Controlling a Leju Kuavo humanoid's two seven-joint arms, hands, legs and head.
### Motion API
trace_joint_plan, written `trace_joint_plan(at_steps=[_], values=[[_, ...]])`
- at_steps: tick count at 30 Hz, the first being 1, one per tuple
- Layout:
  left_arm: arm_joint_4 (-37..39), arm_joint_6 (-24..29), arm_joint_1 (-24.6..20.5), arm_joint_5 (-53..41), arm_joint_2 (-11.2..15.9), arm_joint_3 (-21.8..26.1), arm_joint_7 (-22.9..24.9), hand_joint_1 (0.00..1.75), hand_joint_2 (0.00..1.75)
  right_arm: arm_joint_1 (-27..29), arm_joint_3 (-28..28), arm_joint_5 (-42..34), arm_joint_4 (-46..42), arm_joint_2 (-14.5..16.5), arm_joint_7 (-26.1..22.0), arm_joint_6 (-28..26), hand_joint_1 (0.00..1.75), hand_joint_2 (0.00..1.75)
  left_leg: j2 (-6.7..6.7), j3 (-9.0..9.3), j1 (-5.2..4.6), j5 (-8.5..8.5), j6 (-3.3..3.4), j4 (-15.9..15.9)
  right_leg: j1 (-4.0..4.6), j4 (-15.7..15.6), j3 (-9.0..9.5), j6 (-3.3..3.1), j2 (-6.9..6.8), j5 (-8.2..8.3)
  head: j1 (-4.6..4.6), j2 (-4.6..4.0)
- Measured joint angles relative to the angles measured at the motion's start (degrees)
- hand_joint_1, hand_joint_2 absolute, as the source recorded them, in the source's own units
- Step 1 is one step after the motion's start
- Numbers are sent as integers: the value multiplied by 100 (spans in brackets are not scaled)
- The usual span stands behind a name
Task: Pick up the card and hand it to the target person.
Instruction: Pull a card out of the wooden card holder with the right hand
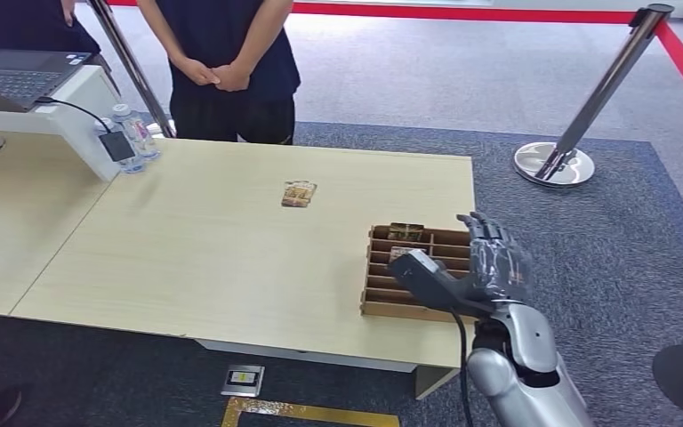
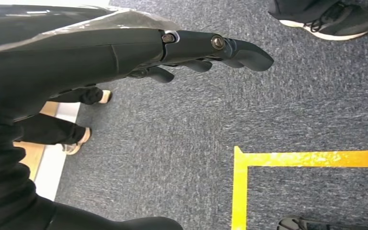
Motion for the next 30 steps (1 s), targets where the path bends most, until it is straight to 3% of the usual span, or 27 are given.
trace_joint_plan(at_steps=[11, 19, 30], values=[[0, -26, 0, -21, 2, -2, 21, 0, 175, -118, 181, 74, 219, 66, 199, 57, 60, 175, 0, -1, 0, 0, 0, 0, 0, 0, -1, 0, 0, 0, 0, 0], [0, -51, -1, -55, 4, -11, 22, 0, 175, -152, 324, 187, 401, 151, 416, 95, 92, 175, 0, 0, 0, 0, 0, 0, 0, 0, -1, 0, 0, 1, 0, 0], [0, -90, -1, -126, 4, -105, 48, 0, 175, -179, 450, 490, 595, 298, 746, 179, 89, 175, 0, -1, 0, 1, 0, 0, 0, 1, -2, -1, 0, 1, -1, 0]])
